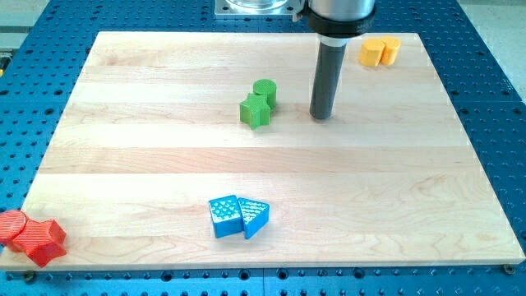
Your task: Move your arm slightly to the bottom side of the board
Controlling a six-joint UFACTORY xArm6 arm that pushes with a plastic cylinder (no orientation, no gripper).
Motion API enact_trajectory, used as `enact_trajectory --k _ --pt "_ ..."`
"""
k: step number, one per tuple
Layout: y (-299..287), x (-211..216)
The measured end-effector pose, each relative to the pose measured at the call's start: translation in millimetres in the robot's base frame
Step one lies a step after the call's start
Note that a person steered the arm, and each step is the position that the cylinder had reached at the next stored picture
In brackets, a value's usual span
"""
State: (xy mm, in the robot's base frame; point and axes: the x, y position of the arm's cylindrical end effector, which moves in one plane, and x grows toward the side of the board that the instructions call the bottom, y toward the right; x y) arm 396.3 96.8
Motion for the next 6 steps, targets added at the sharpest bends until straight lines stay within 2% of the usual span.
enact_trajectory --k 1,3,6 --pt "3.1 20.8" --pt "3.0 34.3" --pt "4.3 35.0"
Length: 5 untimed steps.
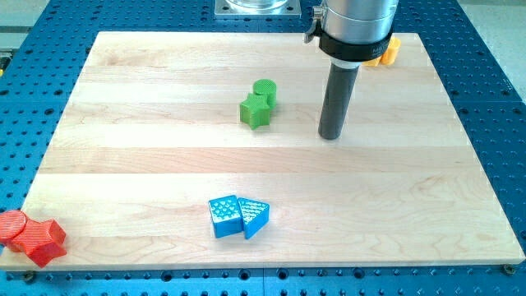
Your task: Move your arm slightly to the bottom side of the board
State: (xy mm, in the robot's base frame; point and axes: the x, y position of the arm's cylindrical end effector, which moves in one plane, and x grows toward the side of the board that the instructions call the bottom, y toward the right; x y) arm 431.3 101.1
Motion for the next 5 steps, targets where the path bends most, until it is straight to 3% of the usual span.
enact_trajectory --k 5 --pt "-7.0 1.7"
